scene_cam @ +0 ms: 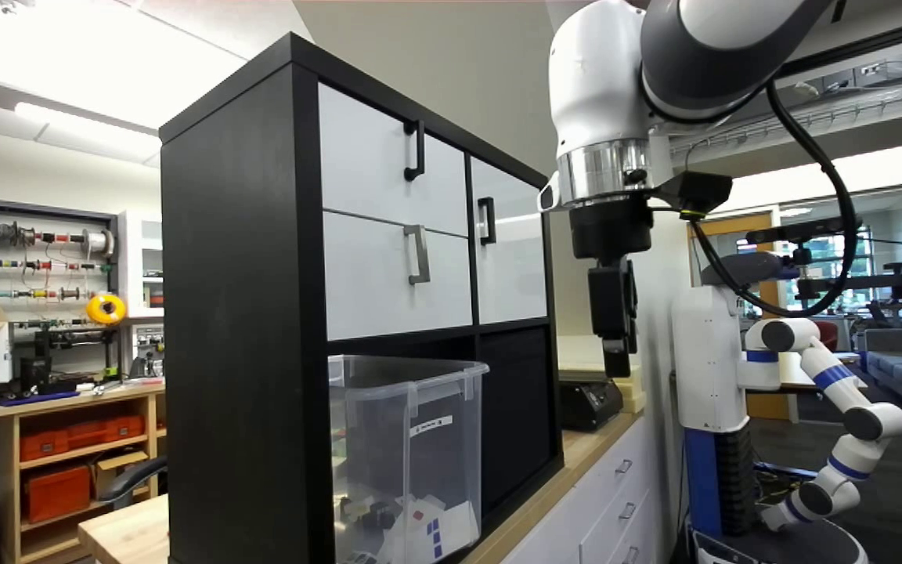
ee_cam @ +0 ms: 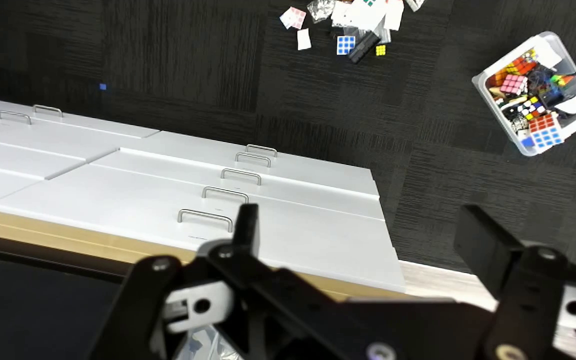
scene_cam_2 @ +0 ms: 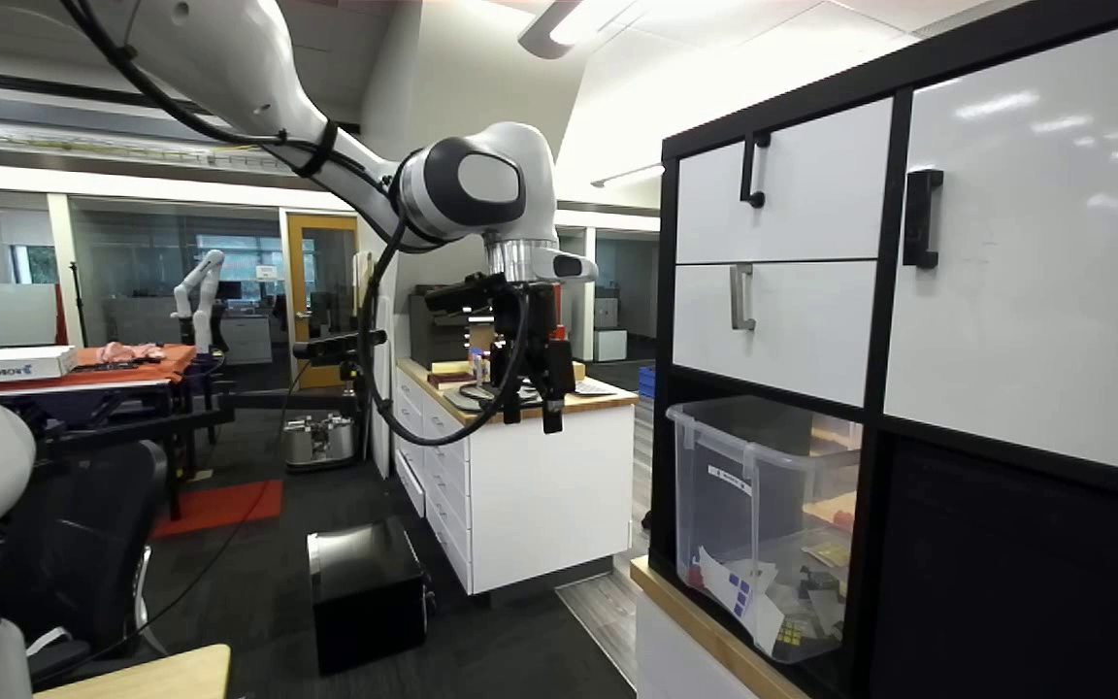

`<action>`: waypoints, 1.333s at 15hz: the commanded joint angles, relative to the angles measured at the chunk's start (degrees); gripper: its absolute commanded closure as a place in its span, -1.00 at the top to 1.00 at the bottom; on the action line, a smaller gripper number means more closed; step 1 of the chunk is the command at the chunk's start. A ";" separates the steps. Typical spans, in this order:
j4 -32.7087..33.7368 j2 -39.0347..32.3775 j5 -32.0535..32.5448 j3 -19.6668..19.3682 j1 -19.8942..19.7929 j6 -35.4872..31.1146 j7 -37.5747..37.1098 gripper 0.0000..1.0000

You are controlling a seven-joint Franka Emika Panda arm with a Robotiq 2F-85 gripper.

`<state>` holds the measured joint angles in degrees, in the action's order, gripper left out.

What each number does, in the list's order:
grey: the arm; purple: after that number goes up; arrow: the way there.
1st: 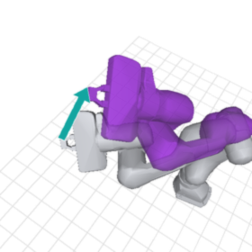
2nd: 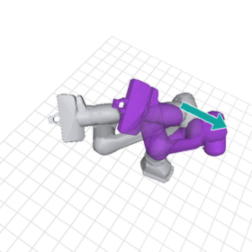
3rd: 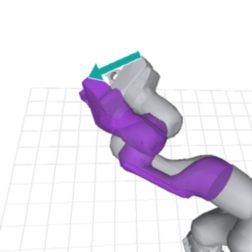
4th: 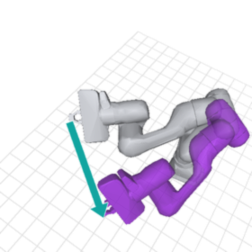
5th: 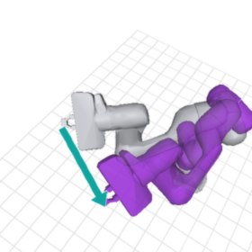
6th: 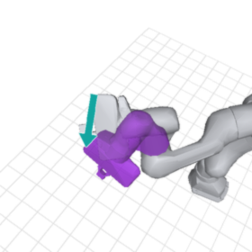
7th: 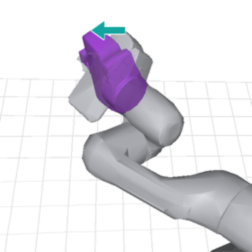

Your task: Pull the storage box out of the bottom of the black and white cabinet

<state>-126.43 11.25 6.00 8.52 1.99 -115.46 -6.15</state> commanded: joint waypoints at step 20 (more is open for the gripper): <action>1.11 -12.67 0.77 -4.25 0.12 -29.75 14.53 1.00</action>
<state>-126.42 -0.25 6.02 5.50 2.11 -141.13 3.79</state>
